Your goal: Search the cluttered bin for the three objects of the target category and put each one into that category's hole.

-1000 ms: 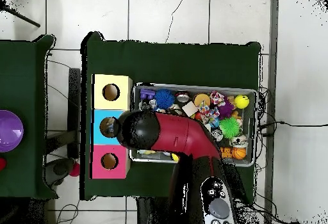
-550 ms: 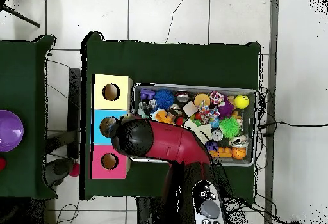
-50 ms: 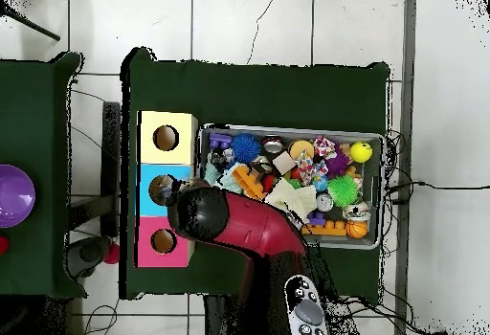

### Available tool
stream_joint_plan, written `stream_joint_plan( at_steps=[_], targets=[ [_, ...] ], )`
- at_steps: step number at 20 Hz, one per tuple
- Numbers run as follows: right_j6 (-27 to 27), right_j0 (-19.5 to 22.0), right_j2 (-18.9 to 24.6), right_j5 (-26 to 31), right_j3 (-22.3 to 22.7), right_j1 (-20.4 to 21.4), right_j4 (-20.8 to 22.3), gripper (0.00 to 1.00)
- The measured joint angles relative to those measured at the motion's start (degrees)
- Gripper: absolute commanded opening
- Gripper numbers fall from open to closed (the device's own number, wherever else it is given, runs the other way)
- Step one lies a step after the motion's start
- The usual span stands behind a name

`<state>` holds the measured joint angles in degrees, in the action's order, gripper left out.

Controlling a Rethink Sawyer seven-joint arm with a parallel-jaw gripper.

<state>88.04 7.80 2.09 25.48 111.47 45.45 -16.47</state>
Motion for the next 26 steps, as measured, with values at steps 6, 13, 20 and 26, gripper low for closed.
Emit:
stream_joint_plan(
  at_steps=[6, 13, 20, 26],
  targets=[
    [0.0, -0.4, 0.0, -0.5, 2.7, -0.6, -3.5, 0.0],
    [0.0, -1.5, 0.1, -0.6, 5.1, -0.6, -7.8, 0.0],
    [0.0, -3.3, 0.7, -1.8, 6.2, -0.7, -12.7, 0.0],
    [0.0, -3.3, 2.6, -5.4, 7.1, -1.1, -15.7, 0.0]
  ],
)
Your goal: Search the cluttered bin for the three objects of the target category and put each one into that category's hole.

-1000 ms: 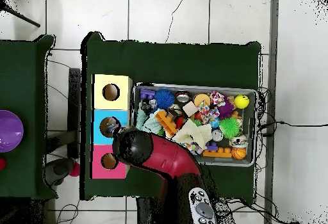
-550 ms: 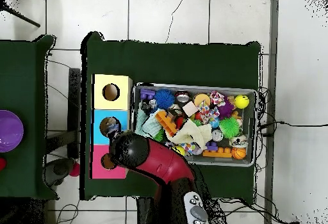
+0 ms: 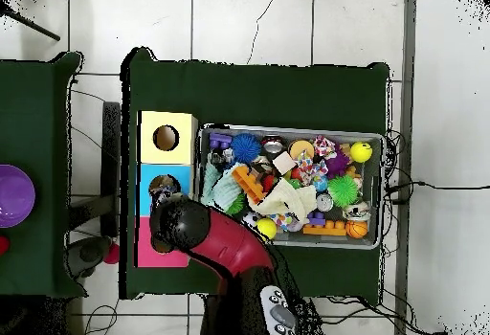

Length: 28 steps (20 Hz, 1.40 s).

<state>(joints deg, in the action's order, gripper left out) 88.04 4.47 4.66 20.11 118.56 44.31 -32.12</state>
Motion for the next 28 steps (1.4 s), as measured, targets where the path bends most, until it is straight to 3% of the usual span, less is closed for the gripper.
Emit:
stream_joint_plan(
  at_steps=[10, 11, 28],
  targets=[
    [0.0, -0.3, 1.5, -6.0, 0.3, -1.3, -1.1, 0.0],
    [0.0, -0.3, 1.7, -6.0, 0.3, -1.1, -1.1, 1.0],
    [0.0, -0.2, 2.9, -6.0, 0.4, -1.0, -1.1, 1.0]
  ],
)
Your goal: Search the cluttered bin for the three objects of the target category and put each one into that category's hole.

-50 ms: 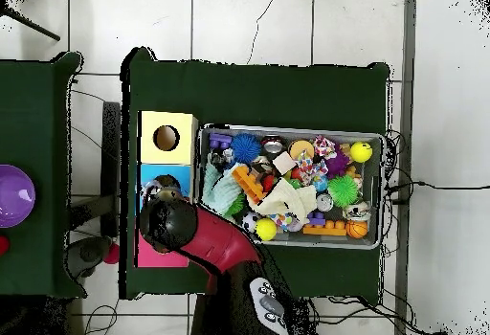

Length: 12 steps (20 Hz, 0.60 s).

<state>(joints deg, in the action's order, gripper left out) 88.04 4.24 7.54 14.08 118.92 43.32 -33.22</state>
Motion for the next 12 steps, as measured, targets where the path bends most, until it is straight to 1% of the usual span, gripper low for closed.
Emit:
stream_joint_plan(
  at_steps=[2, 6, 10, 12],
  targets=[
    [0.0, -0.1, -0.2, 0.1, 0.0, 0.0, 0.0, 1.0],
    [0.0, -1.3, -2.0, 1.4, -0.4, 0.2, 0.4, 1.0],
    [0.0, -4.2, -6.5, 6.2, -2.0, 0.9, 2.6, 1.0],
    [0.0, -4.9, -7.7, 8.3, -2.8, 1.2, 3.3, 1.0]
  ],
)
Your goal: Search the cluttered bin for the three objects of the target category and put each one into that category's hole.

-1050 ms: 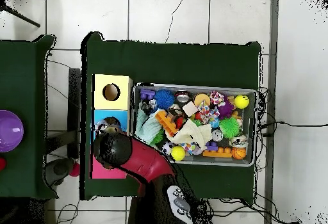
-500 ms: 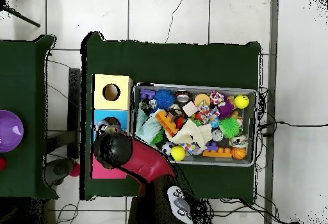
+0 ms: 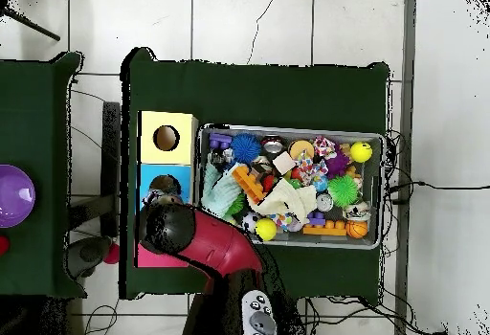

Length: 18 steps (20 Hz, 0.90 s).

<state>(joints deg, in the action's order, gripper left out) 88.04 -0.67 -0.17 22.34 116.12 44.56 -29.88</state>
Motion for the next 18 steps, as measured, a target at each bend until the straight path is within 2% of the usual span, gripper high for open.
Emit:
stream_joint_plan(
  at_steps=[5, 7, 18],
  targets=[
    [0.0, -1.4, -3.4, 6.4, -2.0, 0.9, 1.8, 1.0],
    [0.0, -1.7, -4.2, 7.4, -2.4, 1.0, 2.0, 1.0],
    [0.0, -2.1, -7.4, 6.7, -4.1, 0.7, 2.0, 1.0]
  ],
)
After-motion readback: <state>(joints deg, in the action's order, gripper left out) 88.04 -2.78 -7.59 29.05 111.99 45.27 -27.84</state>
